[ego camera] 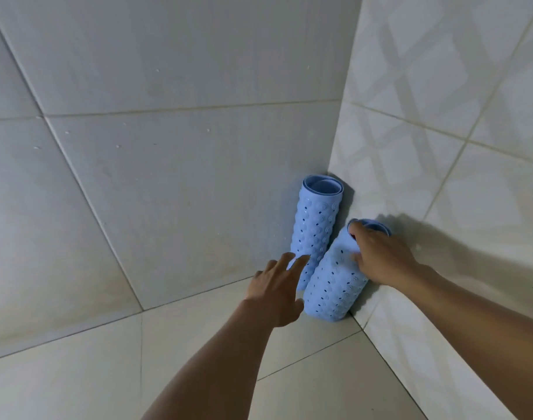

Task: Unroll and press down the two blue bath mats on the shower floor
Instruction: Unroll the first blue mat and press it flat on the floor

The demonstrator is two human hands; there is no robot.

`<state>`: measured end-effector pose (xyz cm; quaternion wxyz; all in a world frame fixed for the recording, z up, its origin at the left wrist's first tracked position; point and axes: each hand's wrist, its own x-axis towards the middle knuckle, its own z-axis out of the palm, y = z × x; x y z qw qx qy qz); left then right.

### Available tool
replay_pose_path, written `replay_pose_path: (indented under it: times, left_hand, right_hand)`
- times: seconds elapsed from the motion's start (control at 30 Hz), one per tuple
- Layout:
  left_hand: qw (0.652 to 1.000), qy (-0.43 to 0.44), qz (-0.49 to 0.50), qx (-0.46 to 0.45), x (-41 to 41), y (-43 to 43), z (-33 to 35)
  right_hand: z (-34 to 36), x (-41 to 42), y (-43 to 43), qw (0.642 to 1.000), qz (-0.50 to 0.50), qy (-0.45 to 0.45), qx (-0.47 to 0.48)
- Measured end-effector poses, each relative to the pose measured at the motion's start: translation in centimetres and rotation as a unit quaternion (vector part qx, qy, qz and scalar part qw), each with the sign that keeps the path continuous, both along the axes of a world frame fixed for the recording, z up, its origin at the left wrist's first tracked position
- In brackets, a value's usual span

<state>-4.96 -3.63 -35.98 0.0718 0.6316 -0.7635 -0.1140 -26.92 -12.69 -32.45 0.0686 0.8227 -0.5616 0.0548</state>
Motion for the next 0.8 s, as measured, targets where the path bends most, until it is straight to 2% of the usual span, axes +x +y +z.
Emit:
replay_pose_path:
  times: [0.07, 0.2, 0.3, 0.4, 0.47, 0.57, 0.67, 0.8]
  left_hand:
    - [1.0, 0.007, 0.015, -0.024, 1.3, 0.6, 1.3]
    - [0.998, -0.007, 0.039, -0.053, 4.5, 2.9, 2.8]
    - [0.998, -0.01, 0.059, -0.037, 7.1, 5.9, 3.2]
    - [0.995, 0.019, 0.101, -0.017, 10.0, 8.5, 3.7]
    - [0.992, 0.009, 0.128, -0.007, 12.3, 10.1, 4.3]
    - [0.989, -0.018, 0.143, 0.022, 15.7, 13.1, 4.2]
    - [0.979, -0.006, 0.203, 0.033, 18.7, 16.3, 3.0]
    - [0.961, 0.029, 0.27, 0.059, 22.2, 19.6, 0.4]
  right_hand:
    - [1.3, 1.0, 1.3, 0.998, 0.028, 0.019, 0.05]
    - [2.7, 4.9, 4.5, 0.991, 0.122, 0.025, 0.048]
    - [4.3, 8.9, 7.8, 0.978, 0.195, -0.009, 0.069]
    - [5.5, 12.7, 10.8, 0.965, 0.241, 0.002, 0.102]
    - [5.2, 15.1, 12.9, 0.955, 0.276, 0.014, 0.11]
    - [3.2, 18.6, 15.6, 0.947, 0.287, 0.007, 0.145]
    - [1.1, 22.1, 17.5, 0.943, 0.277, -0.027, 0.183]
    - [-0.2, 26.9, 18.6, 0.94, 0.293, -0.009, 0.174]
